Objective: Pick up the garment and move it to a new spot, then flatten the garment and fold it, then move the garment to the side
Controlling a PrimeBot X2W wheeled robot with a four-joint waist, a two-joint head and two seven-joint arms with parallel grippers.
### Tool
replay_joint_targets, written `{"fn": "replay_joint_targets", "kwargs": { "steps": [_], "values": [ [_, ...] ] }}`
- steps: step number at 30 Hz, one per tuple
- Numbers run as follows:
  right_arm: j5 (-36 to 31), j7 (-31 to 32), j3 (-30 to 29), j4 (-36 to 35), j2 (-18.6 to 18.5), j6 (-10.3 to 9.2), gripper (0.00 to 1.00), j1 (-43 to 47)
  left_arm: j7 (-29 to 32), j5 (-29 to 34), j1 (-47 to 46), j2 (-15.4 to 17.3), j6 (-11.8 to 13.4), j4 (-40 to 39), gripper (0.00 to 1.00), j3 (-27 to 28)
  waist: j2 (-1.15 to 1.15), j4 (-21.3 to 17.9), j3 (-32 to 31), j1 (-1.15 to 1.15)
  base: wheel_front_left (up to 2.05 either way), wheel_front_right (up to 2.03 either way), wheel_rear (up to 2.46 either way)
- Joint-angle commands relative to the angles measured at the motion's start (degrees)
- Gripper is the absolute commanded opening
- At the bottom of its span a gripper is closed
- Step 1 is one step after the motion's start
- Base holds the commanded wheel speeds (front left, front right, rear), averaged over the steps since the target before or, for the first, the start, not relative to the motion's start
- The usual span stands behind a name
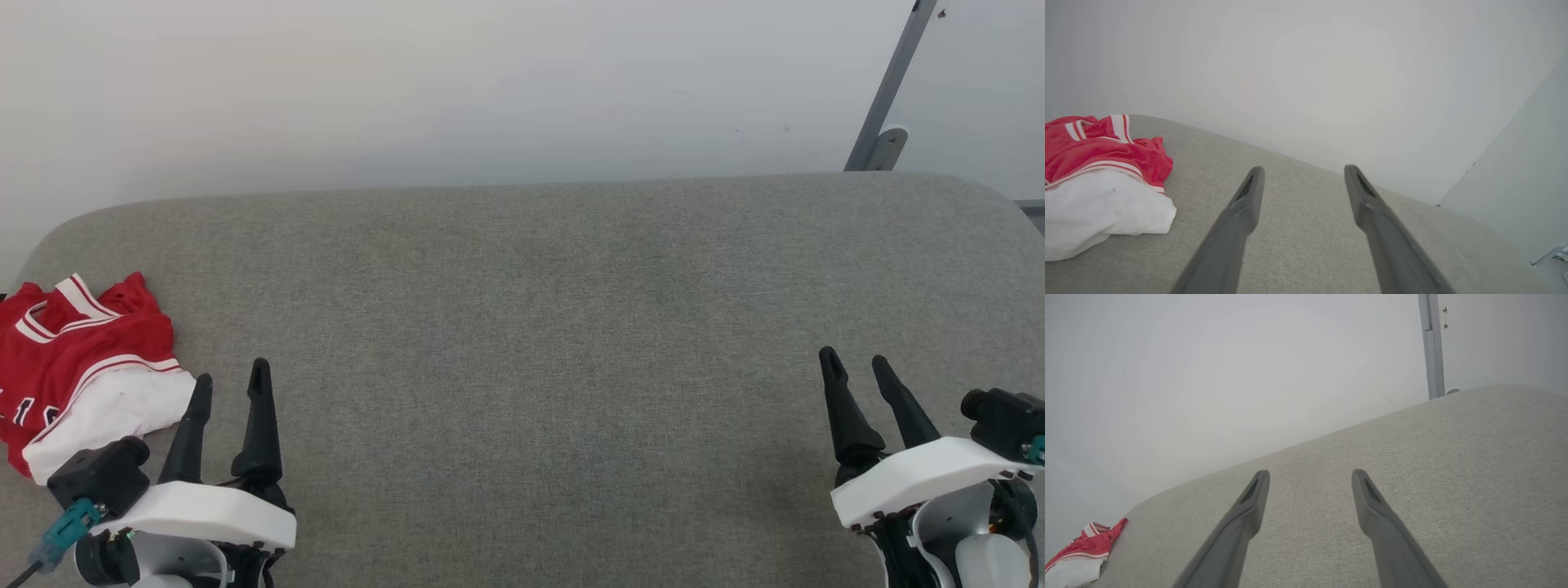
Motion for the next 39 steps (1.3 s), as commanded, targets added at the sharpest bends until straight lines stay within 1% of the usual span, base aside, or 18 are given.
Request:
{"fn": "replay_joint_targets", "kwargs": {
  "steps": [1, 14, 39],
  "values": [
    [-1.36, -0.55, 0.07, -0.64, -0.37, 0.09, 1.00, -0.68, -0.46, 1.77, -0.20, 0.39, -0.30, -0.76, 1.00, -0.21, 0.00, 0.03, 0.00, 0.00, 0.00, 0.00, 0.00],
    [-7.89, -1.35, -0.30, -1.64, -0.37, 0.10, 1.00, -0.81, -2.16, 8.59, 0.06, 0.70, -0.60, -1.86, 1.00, -0.45, 0.00, 0.28, 0.23, 0.00, 0.00, 0.00, 0.00],
    [-19.07, -2.50, -0.16, -3.27, -0.70, 0.10, 1.00, -0.86, -5.00, 19.23, -0.30, 1.19, -1.46, -2.63, 1.00, -1.20, 0.00, 0.68, 0.55, 0.00, 0.00, 0.00, 0.00]
  ]
}}
